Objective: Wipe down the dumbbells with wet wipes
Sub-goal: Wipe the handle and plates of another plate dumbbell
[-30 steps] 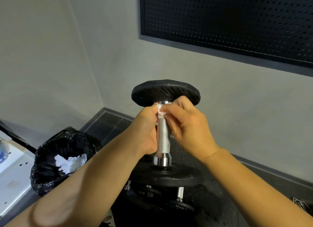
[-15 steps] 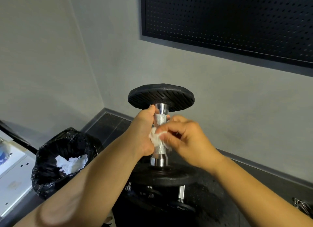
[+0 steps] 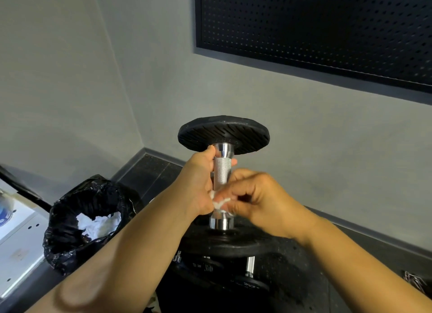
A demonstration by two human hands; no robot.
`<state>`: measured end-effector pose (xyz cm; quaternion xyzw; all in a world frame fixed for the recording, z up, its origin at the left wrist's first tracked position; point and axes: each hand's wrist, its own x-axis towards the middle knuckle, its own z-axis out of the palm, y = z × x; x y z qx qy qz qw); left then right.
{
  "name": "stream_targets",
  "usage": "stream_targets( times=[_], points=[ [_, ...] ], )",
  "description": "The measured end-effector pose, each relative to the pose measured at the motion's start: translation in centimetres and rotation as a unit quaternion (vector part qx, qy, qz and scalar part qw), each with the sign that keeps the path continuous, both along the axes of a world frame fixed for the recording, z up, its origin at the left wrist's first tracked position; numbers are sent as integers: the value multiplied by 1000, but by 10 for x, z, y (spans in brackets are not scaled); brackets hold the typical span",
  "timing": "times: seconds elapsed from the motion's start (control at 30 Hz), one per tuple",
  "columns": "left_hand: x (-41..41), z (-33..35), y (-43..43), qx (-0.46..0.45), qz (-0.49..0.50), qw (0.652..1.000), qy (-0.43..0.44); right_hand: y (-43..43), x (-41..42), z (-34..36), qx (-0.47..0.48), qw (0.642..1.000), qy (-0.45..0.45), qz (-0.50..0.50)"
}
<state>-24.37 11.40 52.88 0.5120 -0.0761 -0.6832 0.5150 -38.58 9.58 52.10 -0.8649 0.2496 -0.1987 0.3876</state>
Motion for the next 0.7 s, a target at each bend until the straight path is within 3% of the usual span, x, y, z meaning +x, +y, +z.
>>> stream_targets(
  times=[0.13, 0.27, 0.4, 0.6, 0.7],
  points=[
    [2, -4, 4, 0, -18, 1000, 20, 0, -11, 11, 78, 997, 8, -18],
    [5, -8, 8, -8, -54, 998, 1, -18, -26, 20, -8, 964, -128, -235],
    [1, -8, 11, -15, -56, 998, 18, -34, -16, 15, -48, 961, -120, -245],
    [-9, -1, 7, -23, -38, 999, -1, -30, 13, 34, -318, 914, -85, -236],
    [-14, 0, 1, -8, -21, 999, -30, -28, 26, 49, -380, 900, -22, -213]
  ],
)
